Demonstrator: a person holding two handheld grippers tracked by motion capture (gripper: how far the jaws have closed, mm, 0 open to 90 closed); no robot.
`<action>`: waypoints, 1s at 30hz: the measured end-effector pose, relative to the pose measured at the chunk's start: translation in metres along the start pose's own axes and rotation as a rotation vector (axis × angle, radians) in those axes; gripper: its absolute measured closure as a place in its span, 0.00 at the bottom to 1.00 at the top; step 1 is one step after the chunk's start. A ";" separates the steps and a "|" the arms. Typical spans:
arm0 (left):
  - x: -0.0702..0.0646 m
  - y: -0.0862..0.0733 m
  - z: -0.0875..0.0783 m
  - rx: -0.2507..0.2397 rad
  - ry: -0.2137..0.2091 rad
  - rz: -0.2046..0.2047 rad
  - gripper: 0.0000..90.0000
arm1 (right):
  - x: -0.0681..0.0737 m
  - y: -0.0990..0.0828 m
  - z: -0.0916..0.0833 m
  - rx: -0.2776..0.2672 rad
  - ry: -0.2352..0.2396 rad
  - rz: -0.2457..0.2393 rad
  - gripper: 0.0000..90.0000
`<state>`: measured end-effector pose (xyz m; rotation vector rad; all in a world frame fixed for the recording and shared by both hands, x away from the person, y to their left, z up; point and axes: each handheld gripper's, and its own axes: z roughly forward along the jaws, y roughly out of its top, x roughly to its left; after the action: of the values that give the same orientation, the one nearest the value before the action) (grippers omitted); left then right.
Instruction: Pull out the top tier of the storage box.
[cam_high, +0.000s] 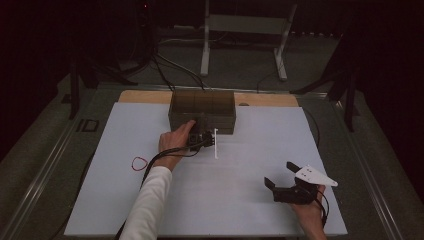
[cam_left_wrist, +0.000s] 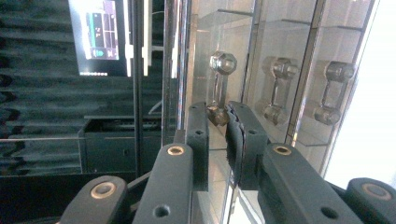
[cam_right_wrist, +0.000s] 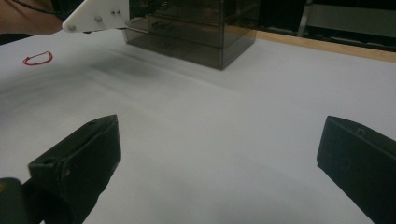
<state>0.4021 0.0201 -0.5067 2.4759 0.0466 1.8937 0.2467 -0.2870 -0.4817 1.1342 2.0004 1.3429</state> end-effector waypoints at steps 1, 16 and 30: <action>0.000 0.000 0.000 -0.001 0.002 0.000 0.91 | 0.000 0.000 0.000 0.000 0.000 0.000 0.00; -0.003 -0.004 -0.015 -0.018 0.008 0.011 0.92 | -0.001 0.000 -0.001 0.000 -0.003 0.003 0.00; 0.017 -0.017 -0.019 -0.052 -0.211 -0.280 0.55 | -0.001 0.000 -0.001 0.001 -0.004 0.001 0.00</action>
<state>0.3883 0.0377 -0.4860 2.4658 0.3169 1.5005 0.2465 -0.2884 -0.4815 1.1374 1.9981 1.3395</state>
